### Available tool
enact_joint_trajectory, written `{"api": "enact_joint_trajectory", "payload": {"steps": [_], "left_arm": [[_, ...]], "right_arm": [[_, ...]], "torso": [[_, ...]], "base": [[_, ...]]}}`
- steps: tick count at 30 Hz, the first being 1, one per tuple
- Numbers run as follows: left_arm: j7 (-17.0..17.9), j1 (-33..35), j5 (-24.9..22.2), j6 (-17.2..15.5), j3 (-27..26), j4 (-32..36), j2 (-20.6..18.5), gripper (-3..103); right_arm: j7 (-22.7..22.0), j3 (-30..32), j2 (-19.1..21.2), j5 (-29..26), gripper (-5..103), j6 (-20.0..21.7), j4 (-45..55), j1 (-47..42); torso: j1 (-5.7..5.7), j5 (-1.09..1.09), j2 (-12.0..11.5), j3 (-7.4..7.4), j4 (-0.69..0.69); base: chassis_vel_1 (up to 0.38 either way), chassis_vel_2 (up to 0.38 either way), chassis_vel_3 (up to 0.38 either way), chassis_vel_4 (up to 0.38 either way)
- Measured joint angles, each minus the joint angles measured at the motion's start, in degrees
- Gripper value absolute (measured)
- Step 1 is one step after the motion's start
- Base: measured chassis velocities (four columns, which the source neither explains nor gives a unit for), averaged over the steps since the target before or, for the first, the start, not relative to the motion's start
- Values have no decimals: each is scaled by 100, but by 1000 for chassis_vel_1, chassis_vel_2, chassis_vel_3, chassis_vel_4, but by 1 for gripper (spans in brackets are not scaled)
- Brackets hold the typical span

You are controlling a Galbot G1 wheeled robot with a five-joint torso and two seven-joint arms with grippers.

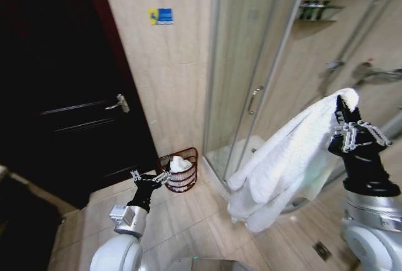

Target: Discard the used towel into the hamper.

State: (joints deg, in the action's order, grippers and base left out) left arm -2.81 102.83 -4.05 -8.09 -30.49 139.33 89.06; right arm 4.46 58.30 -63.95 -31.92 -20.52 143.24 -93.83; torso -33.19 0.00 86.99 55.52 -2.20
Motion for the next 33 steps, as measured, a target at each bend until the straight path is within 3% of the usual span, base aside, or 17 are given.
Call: {"api": "enact_joint_trajectory", "payload": {"steps": [33], "left_arm": [[0,0,0,0,0,0,0,100]], "right_arm": [[1,41,-73,173,2,19,0,-50]], "torso": [[0,-2,0,0,0]], "base": [[110,115,116,117]]}}
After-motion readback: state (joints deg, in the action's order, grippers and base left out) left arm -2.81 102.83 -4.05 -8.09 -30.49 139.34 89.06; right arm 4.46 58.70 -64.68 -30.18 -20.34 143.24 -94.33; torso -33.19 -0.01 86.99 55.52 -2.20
